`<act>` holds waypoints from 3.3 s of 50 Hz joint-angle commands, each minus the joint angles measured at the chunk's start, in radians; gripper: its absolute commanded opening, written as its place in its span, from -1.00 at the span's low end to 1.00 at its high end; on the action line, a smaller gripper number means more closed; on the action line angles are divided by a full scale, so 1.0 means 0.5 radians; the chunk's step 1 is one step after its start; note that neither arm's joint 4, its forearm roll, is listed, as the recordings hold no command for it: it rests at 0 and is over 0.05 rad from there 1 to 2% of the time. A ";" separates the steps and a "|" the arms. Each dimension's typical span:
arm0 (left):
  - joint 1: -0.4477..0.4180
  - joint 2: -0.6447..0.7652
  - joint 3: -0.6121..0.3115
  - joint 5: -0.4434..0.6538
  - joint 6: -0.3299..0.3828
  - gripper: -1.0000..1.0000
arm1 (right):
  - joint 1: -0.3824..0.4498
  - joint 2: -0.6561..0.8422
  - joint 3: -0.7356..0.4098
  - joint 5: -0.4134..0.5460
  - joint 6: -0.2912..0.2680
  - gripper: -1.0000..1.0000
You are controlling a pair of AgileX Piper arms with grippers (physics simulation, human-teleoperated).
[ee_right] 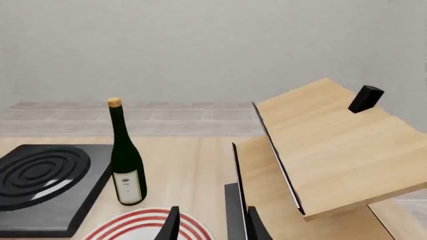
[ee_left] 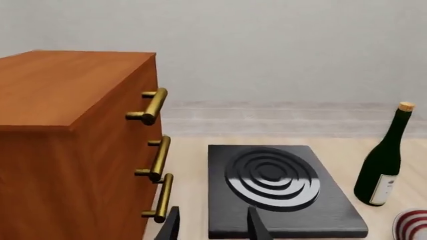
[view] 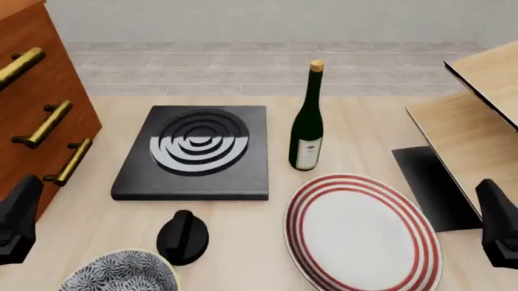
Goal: Put the bowl on the top of the cabinet.
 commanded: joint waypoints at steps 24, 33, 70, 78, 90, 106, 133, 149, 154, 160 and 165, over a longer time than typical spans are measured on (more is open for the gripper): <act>-0.407 0.546 -0.947 0.574 0.106 1.00 | -0.007 -0.003 0.000 0.004 0.028 1.00; -0.428 0.661 -1.066 0.779 0.125 1.00 | -0.010 -0.001 0.000 0.005 0.033 1.00; -0.631 0.453 -0.702 1.421 -0.044 1.00 | -0.022 0.022 0.000 -0.013 0.054 1.00; -0.655 0.407 -0.645 1.530 -0.125 1.00 | -0.019 0.018 0.000 -0.008 0.045 1.00; -0.722 0.394 -0.658 1.679 -0.239 1.00 | -0.017 0.013 0.000 -0.001 0.037 1.00; -0.751 0.441 -0.470 1.621 -0.290 1.00 | -0.020 0.018 -0.001 -0.003 0.048 1.00; -0.682 0.469 -0.247 1.461 -0.372 1.00 | -0.022 0.002 0.000 0.007 0.048 1.00; -0.727 0.423 -0.077 1.377 -0.484 1.00 | -0.018 0.018 -0.001 -0.006 0.036 1.00; -0.737 0.410 -0.019 1.347 -0.509 1.00 | -0.018 0.020 -0.001 -0.010 0.031 1.00; -0.754 0.426 0.025 1.296 -0.536 1.00 | -0.017 0.025 -0.001 -0.013 0.027 1.00; -0.760 0.454 0.043 1.253 -0.552 1.00 | -0.016 0.029 -0.001 -0.016 0.025 1.00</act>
